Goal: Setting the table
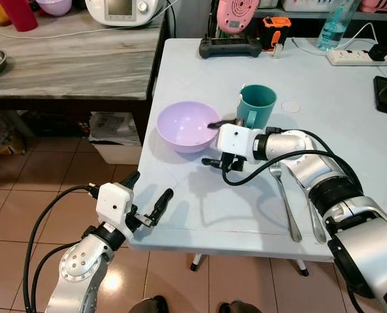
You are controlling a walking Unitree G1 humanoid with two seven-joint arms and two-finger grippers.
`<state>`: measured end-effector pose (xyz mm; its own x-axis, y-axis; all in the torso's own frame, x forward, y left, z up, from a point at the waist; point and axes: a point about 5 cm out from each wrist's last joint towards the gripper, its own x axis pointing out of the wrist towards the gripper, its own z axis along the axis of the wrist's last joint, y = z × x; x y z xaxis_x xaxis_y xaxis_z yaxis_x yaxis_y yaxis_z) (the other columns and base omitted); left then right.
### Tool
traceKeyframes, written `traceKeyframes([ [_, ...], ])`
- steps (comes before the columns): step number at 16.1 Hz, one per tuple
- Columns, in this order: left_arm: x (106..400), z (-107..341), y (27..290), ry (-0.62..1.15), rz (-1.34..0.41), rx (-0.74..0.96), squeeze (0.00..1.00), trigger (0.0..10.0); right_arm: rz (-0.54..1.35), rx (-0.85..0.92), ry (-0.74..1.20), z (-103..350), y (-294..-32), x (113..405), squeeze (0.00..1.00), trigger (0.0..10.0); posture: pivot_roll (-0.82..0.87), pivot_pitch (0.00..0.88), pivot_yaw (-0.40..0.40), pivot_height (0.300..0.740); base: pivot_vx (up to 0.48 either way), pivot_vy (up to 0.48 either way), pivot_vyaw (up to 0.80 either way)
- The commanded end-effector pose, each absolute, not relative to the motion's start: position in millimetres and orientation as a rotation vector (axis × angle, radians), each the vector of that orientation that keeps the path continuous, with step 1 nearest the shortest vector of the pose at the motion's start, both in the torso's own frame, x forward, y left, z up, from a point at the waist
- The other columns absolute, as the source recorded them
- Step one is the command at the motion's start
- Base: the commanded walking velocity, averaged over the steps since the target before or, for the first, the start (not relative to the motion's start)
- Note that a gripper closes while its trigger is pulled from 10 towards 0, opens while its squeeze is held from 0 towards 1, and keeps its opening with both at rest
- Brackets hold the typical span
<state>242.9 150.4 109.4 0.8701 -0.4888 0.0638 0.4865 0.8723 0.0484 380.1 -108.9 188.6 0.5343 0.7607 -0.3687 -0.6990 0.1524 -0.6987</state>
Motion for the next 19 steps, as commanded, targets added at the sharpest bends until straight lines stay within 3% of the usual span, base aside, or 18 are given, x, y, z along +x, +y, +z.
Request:
traceKeyframes([
  [1,239.8,110.5,150.4,-0.074,-0.512,0.042,0.0,10.0,1.043,-0.993,-0.08,191.3,-107.2,382.4,0.0,0.0,-0.07,0.179,0.03,0.74,0.0,0.0,0.0],
  [11,240.3,109.8,150.4,-0.061,-0.499,0.051,0.0,10.0,0.971,-1.228,-0.148,180.7,-111.9,383.1,0.0,0.0,-0.06,0.173,0.03,0.74,0.0,0.0,0.0],
  [19,242.4,109.3,149.2,-0.056,-0.496,0.057,0.0,10.0,0.947,-1.28,-0.246,186.8,-110.8,382.2,0.0,0.0,-0.06,0.167,0.034,0.74,0.0,0.0,0.0],
])
